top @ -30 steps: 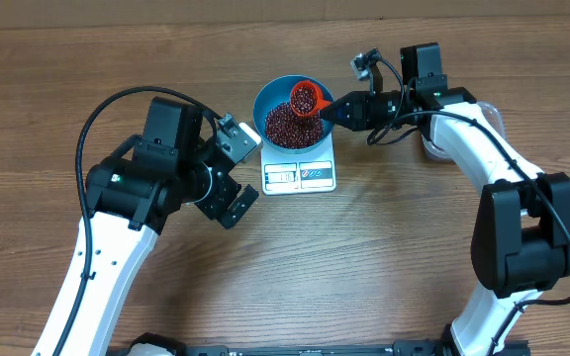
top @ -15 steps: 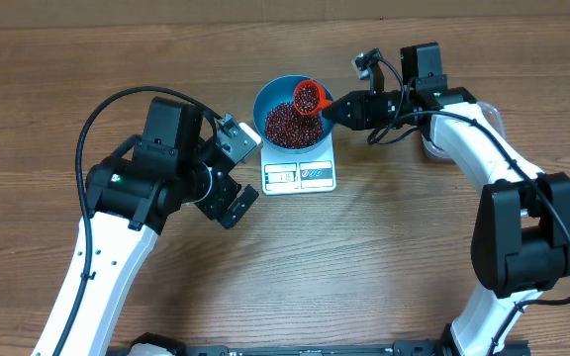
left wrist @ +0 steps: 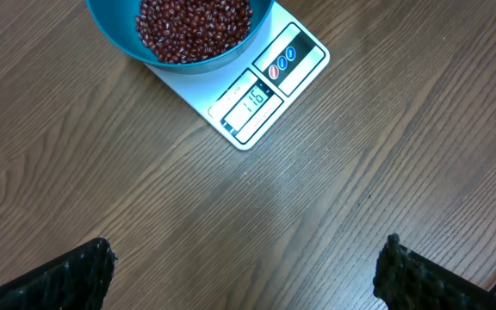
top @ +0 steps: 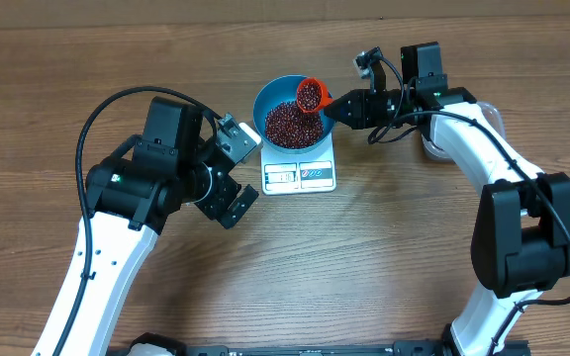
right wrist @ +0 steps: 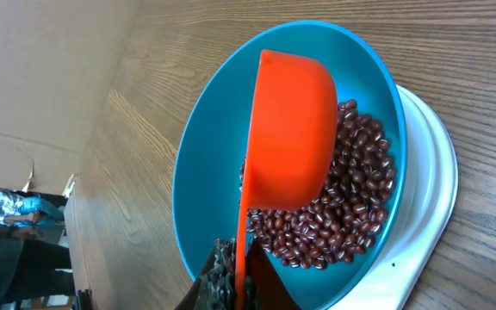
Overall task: Scoop item into bowl and weigh 150g on scale
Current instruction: 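Hold the red scoop over the blue bowl, tipping slightly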
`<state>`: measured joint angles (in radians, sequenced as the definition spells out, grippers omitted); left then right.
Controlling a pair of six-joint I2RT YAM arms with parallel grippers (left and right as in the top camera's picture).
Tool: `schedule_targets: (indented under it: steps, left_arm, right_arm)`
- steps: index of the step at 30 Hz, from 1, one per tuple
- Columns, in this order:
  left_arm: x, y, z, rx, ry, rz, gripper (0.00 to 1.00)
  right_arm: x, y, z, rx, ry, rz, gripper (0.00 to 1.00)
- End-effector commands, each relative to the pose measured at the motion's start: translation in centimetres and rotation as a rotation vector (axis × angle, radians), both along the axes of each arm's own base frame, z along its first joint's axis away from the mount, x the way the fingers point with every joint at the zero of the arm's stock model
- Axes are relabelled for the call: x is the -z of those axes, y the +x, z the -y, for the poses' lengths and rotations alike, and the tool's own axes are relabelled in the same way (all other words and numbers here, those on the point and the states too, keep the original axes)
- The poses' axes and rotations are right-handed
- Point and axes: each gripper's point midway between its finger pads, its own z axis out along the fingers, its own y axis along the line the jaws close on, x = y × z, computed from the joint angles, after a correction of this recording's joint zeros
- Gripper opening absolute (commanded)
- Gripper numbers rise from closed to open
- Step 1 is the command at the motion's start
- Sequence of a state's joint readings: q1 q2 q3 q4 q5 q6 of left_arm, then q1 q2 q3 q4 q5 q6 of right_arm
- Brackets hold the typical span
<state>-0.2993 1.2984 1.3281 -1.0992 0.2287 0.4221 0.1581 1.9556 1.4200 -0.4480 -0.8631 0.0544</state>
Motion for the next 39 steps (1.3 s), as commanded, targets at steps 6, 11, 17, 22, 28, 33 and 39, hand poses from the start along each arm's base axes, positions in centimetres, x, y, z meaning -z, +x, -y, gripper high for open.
schedule_targets:
  steps: [6, 11, 17, 22, 28, 33, 39]
  left_arm:
    - [0.2, 0.0, 0.0, 0.009, 0.0, -0.003, 1.0]
    - [0.2, 0.0, 0.0, 0.009, 0.0, -0.003, 1.0]
    - [0.2, 0.0, 0.0, 0.009, 0.0, -0.003, 1.0]
    - [0.2, 0.0, 0.0, 0.009, 0.0, -0.003, 1.0]
    - [0.2, 0.0, 0.0, 0.009, 0.0, -0.003, 1.0]
    - [0.2, 0.0, 0.0, 0.009, 0.0, -0.003, 1.0]
    - [0.2, 0.0, 0.0, 0.009, 0.0, -0.003, 0.99]
  right_arm:
    - [-0.1, 0.1, -0.2, -0.01, 0.0, 0.02, 0.04]
    - [-0.1, 0.1, -0.2, -0.01, 0.0, 0.02, 0.04]
    - [-0.1, 0.1, -0.3, -0.035, -0.011, 0.057, 0.04]
    - [-0.8, -0.3, -0.3, -0.063, -0.026, 0.103, 0.04]
    - [-1.6, -0.5, 0.0, -0.059, -0.117, 0.172, 0.04]
    - [-0.6, -0.7, -1.4, -0.057, -0.24, 0.208, 0.04]
    - [0.3, -0.3, -2.2, -0.03, -0.355, 0.253, 0.04]
